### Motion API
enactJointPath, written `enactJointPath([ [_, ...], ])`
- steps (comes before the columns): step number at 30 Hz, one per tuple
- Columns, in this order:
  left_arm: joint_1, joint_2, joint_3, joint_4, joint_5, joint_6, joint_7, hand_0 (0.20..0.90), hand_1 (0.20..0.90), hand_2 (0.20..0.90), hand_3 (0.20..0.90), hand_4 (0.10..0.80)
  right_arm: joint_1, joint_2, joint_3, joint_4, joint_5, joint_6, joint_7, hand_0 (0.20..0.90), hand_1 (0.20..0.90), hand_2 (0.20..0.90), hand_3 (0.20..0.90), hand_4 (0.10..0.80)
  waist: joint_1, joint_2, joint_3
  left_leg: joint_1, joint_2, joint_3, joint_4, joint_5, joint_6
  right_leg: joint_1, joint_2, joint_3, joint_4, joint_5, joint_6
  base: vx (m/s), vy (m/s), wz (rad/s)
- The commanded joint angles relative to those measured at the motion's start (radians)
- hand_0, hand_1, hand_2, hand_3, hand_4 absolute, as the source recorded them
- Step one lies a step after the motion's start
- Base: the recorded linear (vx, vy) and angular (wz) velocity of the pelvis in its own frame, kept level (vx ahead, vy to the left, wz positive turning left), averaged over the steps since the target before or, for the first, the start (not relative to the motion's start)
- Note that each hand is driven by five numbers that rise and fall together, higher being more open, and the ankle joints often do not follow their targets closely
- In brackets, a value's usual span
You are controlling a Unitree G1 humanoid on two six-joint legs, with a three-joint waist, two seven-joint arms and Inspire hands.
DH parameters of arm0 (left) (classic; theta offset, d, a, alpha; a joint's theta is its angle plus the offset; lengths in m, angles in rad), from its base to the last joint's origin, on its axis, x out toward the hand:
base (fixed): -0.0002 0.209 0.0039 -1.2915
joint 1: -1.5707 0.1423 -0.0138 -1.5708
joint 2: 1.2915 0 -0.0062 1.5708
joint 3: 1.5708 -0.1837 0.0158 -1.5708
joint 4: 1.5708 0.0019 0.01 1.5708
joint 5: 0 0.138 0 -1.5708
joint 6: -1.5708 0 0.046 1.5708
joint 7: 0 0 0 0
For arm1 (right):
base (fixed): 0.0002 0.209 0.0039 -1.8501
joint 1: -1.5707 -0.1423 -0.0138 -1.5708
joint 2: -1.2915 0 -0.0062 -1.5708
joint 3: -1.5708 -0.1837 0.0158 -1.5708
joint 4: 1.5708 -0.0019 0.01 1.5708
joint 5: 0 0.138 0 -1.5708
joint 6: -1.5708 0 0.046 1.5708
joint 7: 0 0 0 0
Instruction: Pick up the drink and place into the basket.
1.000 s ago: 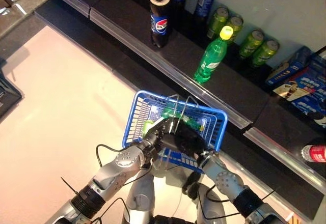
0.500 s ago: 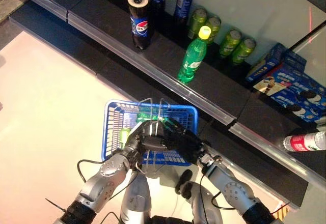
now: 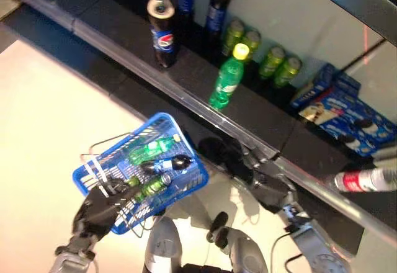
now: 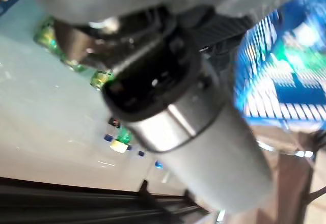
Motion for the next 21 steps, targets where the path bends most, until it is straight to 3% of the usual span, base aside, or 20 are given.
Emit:
enactJointPath([
  [1,-0.135,0.013,0.034,-0.291,-0.130,-0.222,-0.222,0.300,0.300,0.300,0.200,0.100,0.002,-0.009,0.036,-0.005,0.010,-0.041,0.058,0.900,0.900,0.900,0.900,0.800,-0.040,0.060,-0.246,-0.097,-0.069,-0.015,0.044,0.056,0.031,0.122,0.033,-0.017,-0.079,-0.003,0.022,0.000,0.000,0.00],
  [16,-0.170,-0.084,-0.020,0.084,-0.061,-0.292,-0.020,0.300,0.300,0.300,0.200,0.100,0.064,0.041,0.002,0.407,-0.202,-0.006,0.090,0.900,0.900,0.900,0.900,0.800,-0.141,0.095,-0.362,0.027,-0.046,0.047,-0.146,0.103,0.015,0.155,0.043,0.064,-0.222,0.055,0.042,-0.043,0.017,-0.07],
  [21,-0.205,-0.121,-0.034,0.260,-0.058,-0.321,0.073,0.300,0.300,0.300,0.200,0.100,0.024,0.076,0.018,0.599,-0.274,0.009,-0.004,0.900,0.900,0.900,0.900,0.800,-0.150,0.101,-0.379,0.059,-0.040,0.063,-0.190,0.108,0.010,0.171,0.038,0.062,-0.260,0.075,0.048,-0.056,-0.002,-0.04],
])
